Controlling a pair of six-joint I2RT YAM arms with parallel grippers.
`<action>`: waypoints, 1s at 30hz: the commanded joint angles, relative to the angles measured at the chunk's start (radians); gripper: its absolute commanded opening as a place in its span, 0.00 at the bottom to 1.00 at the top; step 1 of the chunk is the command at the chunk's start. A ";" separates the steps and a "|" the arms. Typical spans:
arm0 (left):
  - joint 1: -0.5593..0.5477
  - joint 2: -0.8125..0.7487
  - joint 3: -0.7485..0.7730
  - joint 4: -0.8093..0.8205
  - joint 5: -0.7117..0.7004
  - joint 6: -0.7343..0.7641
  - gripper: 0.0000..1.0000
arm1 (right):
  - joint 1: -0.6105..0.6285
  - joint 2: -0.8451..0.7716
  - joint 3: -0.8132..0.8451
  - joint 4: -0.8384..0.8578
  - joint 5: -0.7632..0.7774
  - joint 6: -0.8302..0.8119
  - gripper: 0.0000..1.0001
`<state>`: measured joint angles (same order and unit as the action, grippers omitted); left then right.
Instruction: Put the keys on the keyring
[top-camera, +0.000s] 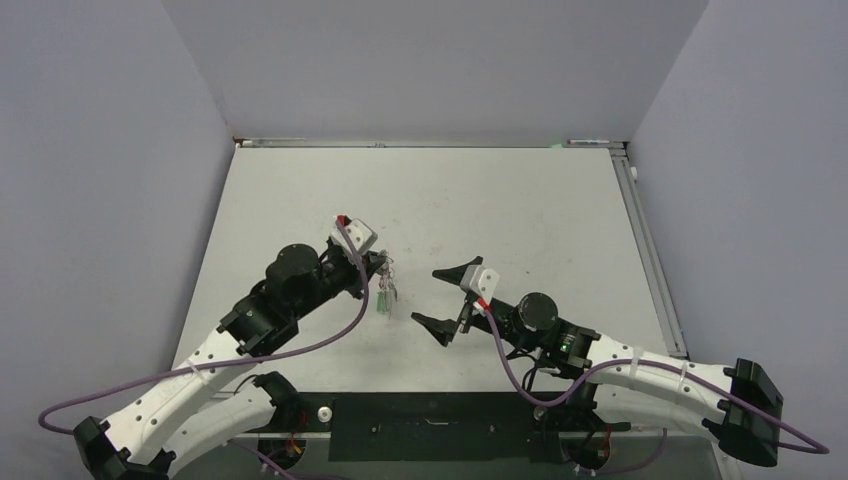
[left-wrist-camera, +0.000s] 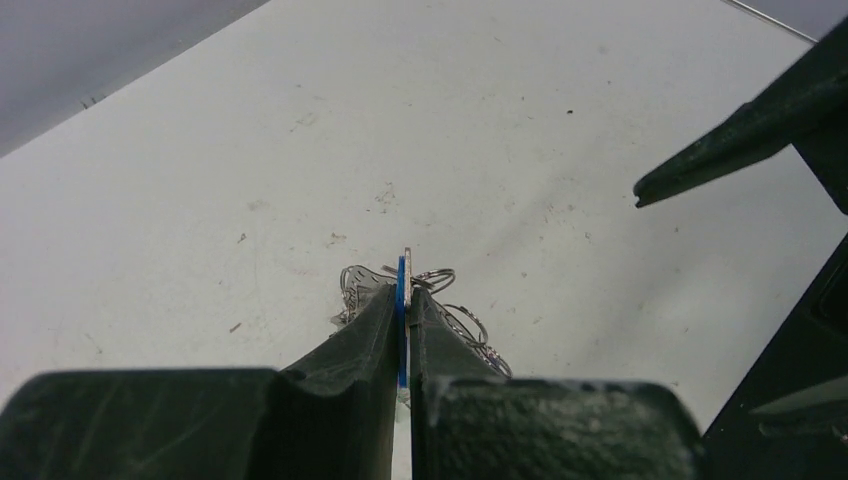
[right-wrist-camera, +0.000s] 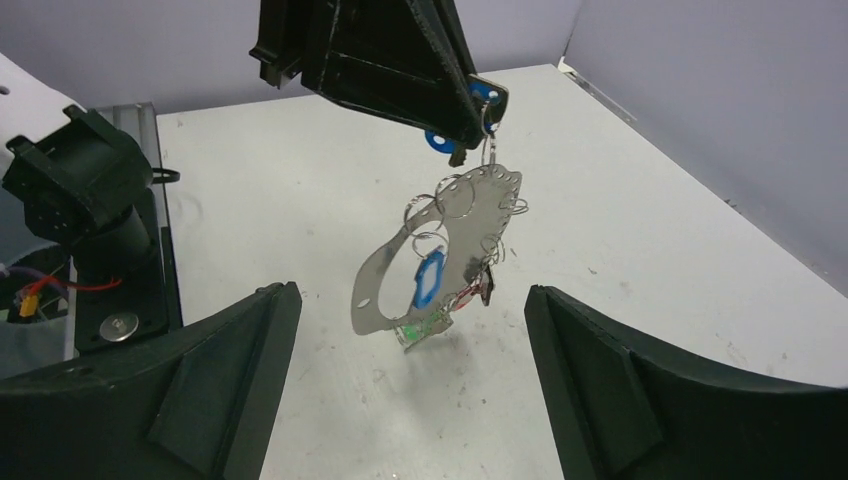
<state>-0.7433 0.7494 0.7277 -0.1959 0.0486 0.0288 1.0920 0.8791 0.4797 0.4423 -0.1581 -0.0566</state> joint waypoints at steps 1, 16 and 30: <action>0.004 0.077 0.155 -0.080 -0.108 -0.117 0.00 | 0.019 -0.014 -0.008 0.099 0.072 0.051 0.86; 0.003 0.236 0.310 -0.158 -0.177 -0.234 0.00 | 0.078 -0.008 -0.008 0.027 0.215 0.074 0.83; 0.005 0.553 0.569 -0.089 -0.113 -0.096 0.00 | 0.082 -0.129 0.029 -0.068 0.548 0.106 0.80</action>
<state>-0.7433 1.2209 1.1706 -0.3943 -0.0971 -0.1410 1.1667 0.8200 0.4740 0.4076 0.2024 0.0216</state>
